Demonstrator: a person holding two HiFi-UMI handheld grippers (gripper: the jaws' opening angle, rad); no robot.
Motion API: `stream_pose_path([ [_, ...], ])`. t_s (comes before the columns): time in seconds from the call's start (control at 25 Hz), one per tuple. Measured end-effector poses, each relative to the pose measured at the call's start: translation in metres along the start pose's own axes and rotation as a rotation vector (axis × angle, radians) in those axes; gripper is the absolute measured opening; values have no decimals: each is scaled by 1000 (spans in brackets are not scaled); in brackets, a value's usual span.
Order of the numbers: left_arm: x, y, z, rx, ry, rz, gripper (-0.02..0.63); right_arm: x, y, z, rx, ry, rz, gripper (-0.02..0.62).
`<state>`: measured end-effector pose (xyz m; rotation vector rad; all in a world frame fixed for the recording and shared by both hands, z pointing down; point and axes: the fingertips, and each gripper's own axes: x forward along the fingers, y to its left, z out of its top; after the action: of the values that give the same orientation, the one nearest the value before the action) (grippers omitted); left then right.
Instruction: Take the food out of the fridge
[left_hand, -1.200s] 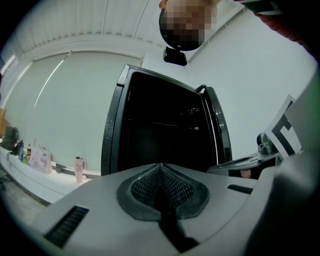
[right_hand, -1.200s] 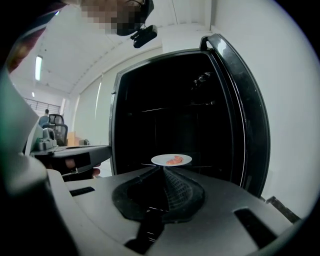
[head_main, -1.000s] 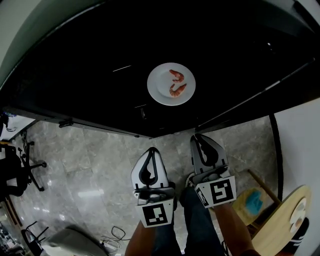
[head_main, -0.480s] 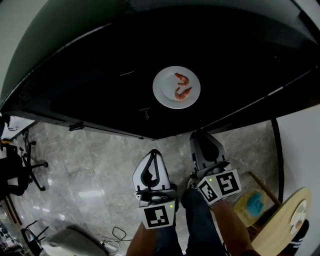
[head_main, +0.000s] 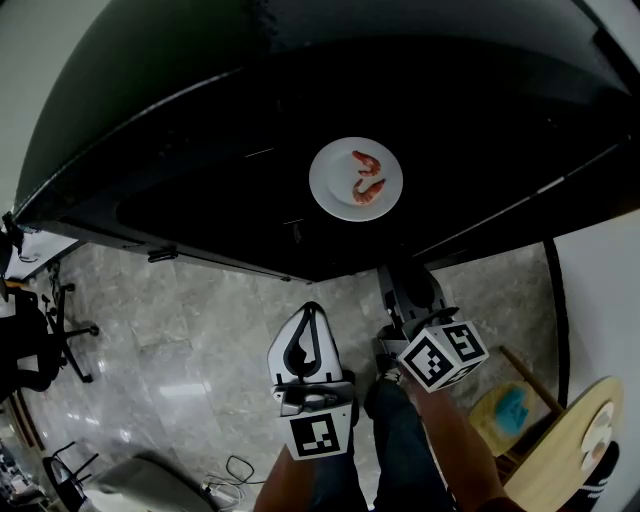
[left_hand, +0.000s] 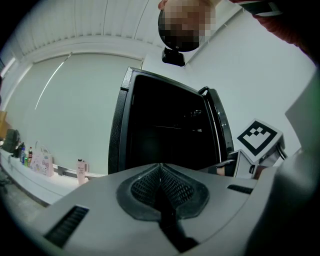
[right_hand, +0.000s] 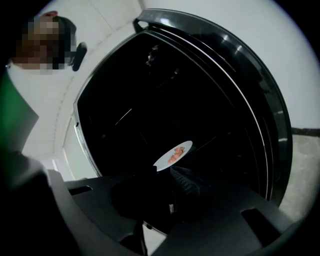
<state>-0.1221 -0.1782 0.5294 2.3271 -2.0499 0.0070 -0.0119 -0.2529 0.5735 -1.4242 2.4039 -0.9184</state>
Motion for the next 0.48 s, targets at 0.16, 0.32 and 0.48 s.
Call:
stream_pose_path([
  [0.16, 0, -1, 0, 5, 0, -3, 14, 6, -11, 0, 178, -8, 0, 78],
  [0.32, 1, 0, 0, 5, 3, -3, 14, 14, -12, 1, 277, -16, 19, 78],
  [0.48, -1, -1, -2, 3, 10, -3, 14, 22, -11, 3, 355, -21, 36, 84],
])
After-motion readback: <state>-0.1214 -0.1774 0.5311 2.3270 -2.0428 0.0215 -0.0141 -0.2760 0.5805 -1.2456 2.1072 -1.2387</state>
